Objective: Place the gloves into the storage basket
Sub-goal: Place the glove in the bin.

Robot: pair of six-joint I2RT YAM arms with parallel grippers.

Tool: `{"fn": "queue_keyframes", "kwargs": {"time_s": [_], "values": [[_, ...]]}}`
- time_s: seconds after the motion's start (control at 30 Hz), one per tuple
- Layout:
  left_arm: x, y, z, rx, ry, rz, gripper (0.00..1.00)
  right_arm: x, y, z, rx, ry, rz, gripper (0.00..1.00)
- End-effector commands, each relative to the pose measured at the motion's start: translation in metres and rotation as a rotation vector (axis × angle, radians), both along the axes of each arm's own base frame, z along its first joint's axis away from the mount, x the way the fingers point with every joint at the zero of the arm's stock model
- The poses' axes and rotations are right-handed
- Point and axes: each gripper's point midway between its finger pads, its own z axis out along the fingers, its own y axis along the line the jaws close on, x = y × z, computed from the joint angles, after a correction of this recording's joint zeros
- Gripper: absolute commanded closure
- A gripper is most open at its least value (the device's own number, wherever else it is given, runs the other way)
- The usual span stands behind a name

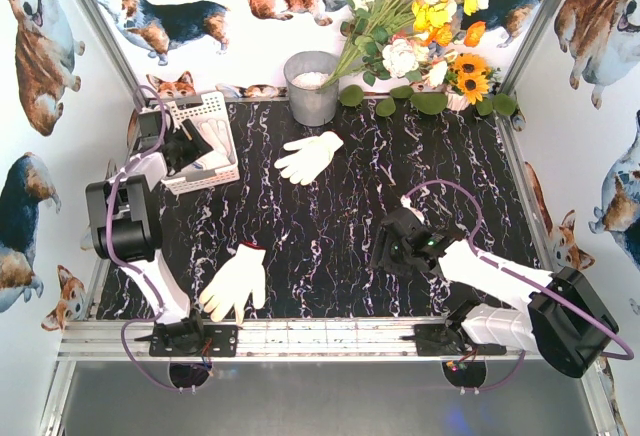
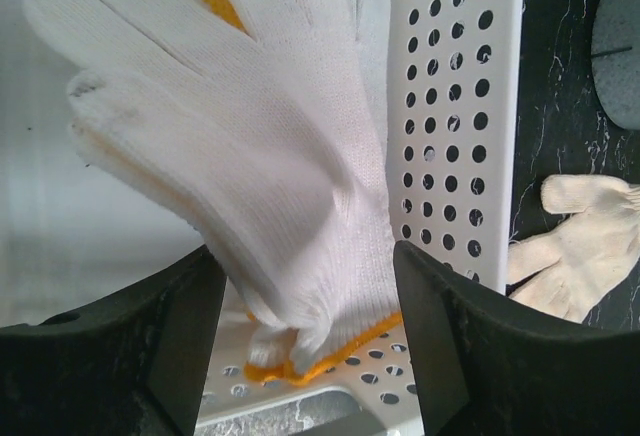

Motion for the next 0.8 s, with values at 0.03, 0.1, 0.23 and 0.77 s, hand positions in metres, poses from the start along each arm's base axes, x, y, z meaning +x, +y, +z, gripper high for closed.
{"fn": "queue_keyframes", "kwargs": {"time_s": [0.03,0.1,0.23,0.77], "values": [[-0.011,0.008,0.007,0.042,0.027,-0.002,0.38,0.022,0.012,0.027,0.046,-0.097,0.0,0.46],[-0.013,0.004,0.001,0.019,0.048,-0.013,0.38,0.021,0.012,0.026,0.044,-0.095,-0.003,0.46],[-0.021,-0.001,-0.012,-0.009,0.09,-0.022,0.38,0.02,0.011,0.031,0.062,-0.112,-0.005,0.46],[-0.02,-0.027,-0.025,-0.16,0.097,-0.085,0.79,0.02,0.009,0.028,0.06,-0.117,-0.015,0.46]]}}
